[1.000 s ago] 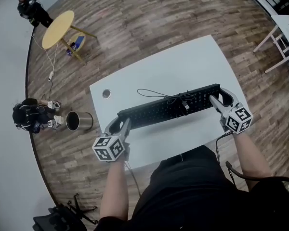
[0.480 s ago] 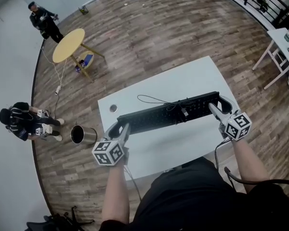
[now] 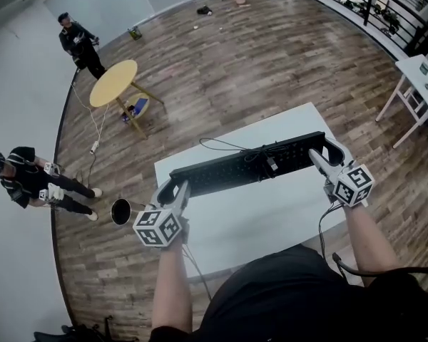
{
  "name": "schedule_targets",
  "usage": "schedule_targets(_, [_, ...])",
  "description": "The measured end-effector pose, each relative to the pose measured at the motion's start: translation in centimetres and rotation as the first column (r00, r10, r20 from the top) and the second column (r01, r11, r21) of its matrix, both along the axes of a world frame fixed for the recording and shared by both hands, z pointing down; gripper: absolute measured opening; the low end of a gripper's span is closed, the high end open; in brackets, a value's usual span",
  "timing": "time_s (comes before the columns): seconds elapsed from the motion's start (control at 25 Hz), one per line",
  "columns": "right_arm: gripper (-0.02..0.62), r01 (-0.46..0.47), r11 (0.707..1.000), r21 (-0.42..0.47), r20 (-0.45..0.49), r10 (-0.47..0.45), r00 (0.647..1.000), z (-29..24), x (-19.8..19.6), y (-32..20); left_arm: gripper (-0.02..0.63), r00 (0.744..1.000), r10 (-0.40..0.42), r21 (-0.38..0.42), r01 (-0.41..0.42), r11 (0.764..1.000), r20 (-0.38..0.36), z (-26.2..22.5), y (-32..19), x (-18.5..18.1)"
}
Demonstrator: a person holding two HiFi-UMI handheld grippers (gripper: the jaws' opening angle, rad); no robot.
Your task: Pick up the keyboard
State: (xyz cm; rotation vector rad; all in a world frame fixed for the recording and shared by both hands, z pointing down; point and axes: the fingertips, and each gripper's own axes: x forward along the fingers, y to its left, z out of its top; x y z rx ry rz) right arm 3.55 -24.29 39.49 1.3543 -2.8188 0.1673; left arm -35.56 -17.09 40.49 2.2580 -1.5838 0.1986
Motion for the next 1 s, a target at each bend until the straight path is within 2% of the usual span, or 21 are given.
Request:
schedule_targets(0.12, [0.216,-0.009,1.000,0.029,0.006,0.009,1.000,-0.8,0.3,-0.3,0.173,1.000,0.007,0.028,-0.007,1.000,0.006,-1.0,-0.2,0.2])
schedule_targets(0.28, [0.216,0.004,0.999,0.049,0.022,-0.005,1.000,-1.4,-1.7,-0.6,0.174,1.000,-0.026,0.039,0.026,0.999,0.014,-2.0,0.6,-1.9])
schedule_targets(0.4, [0.216,0.000,0.998,0.066,0.012,-0.001,1.000,-2.1,-2.1,-0.9,0.175,1.000,-0.030,0.051,0.030,0.998,0.000,-1.9,-0.2,-2.1])
schedule_targets(1.0, [0.210,-0.009,0.997,0.074,0.017,0.008,1.000,-2.1,-2.3,-1.3,0.173,1.000,-0.007,0.062,0.007,0.998,-0.004,-1.9,-1.1,-2.5])
